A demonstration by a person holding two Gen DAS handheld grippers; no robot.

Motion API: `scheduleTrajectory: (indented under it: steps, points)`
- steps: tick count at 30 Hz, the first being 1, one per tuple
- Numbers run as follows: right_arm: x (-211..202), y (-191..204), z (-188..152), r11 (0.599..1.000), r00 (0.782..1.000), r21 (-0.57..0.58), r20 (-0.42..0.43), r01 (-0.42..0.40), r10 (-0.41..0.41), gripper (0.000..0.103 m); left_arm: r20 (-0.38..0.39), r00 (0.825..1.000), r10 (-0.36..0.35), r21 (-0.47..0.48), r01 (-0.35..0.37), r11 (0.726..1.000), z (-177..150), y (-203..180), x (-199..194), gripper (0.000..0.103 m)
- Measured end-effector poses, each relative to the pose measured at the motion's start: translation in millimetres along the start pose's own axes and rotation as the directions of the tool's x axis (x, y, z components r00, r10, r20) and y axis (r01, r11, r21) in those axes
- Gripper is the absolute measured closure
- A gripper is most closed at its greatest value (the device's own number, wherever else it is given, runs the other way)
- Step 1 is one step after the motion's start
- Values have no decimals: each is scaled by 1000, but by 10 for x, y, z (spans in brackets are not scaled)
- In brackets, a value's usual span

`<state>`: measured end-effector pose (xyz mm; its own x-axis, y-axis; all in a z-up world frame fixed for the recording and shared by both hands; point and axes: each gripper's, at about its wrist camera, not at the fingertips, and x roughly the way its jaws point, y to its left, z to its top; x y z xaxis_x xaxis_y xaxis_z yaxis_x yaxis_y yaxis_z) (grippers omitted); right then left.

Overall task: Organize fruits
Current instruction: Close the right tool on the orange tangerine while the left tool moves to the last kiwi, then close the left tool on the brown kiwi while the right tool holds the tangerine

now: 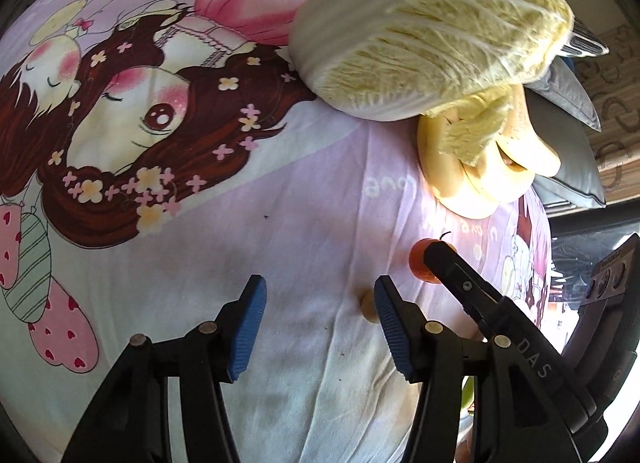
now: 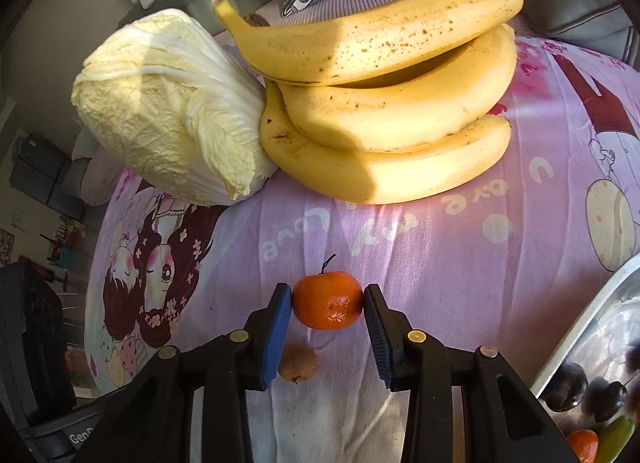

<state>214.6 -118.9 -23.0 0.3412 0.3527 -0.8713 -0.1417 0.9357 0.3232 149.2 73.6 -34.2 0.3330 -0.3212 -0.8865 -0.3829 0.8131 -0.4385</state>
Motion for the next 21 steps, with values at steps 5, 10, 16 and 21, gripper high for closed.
scheduleTrajectory:
  steps: [5, 10, 16, 21]
  points:
    - [-265, -90, -45, 998, 997, 0, 52, 60, -60, 63, -16, 1000, -15, 83, 16, 996, -39, -205, 39, 49]
    - [-451, -221, -105, 998, 995, 26, 78, 58, -60, 63, -54, 998, -26, 141, 33, 989, -92, -387, 168, 61]
    - [-614, -305, -207, 998, 994, 36, 94, 59, -62, 63, -69, 998, 12, 189, 1, 982, -178, -521, 313, 77]
    - [-822, -336, -338, 998, 990, 37, 127, 51, -56, 63, -43, 999, -4, 205, 13, 979, -259, -633, 241, 77]
